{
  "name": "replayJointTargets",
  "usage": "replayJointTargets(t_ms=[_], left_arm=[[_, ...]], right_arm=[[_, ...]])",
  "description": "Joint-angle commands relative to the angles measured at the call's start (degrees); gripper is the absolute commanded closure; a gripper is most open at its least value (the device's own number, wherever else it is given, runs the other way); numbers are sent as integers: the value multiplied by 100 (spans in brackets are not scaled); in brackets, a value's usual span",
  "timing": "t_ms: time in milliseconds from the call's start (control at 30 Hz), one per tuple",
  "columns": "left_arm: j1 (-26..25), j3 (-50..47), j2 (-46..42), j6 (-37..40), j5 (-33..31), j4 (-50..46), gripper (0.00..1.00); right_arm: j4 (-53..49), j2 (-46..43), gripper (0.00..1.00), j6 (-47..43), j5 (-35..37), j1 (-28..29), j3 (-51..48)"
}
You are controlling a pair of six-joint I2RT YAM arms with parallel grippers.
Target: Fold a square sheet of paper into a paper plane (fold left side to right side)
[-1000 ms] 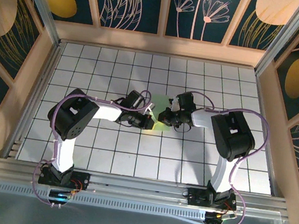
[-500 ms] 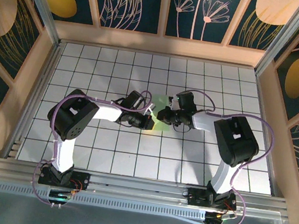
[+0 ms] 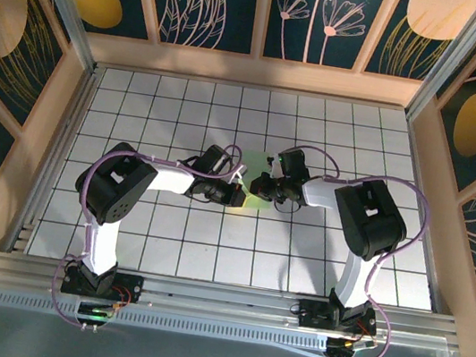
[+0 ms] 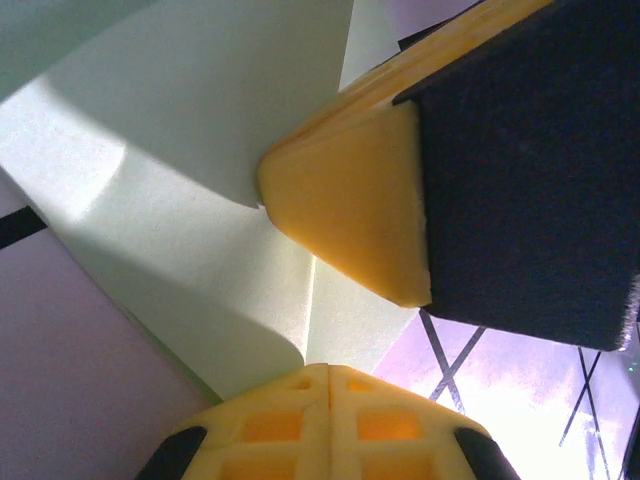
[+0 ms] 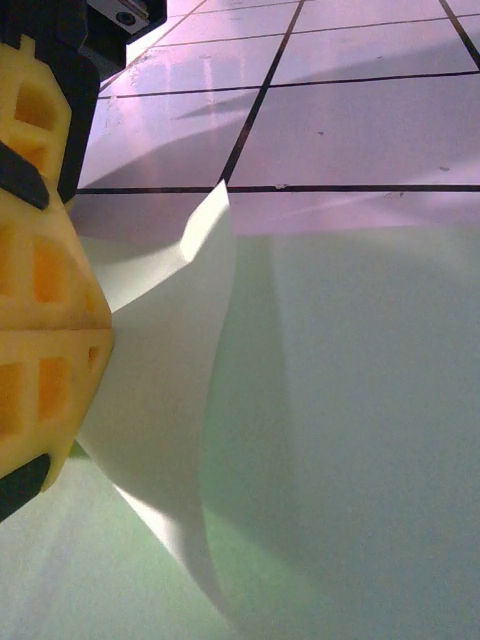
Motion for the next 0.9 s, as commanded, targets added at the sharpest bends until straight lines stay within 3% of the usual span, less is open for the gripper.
replayJointTargets(t_ms=[0, 867], left_arm=[[10, -211, 234, 95, -584, -567, 100], [12, -258, 235, 124, -573, -558, 100]], right_arm=[[-83, 163, 100, -174, 324, -151, 56], [-90, 576, 100, -426, 73, -1113, 644]])
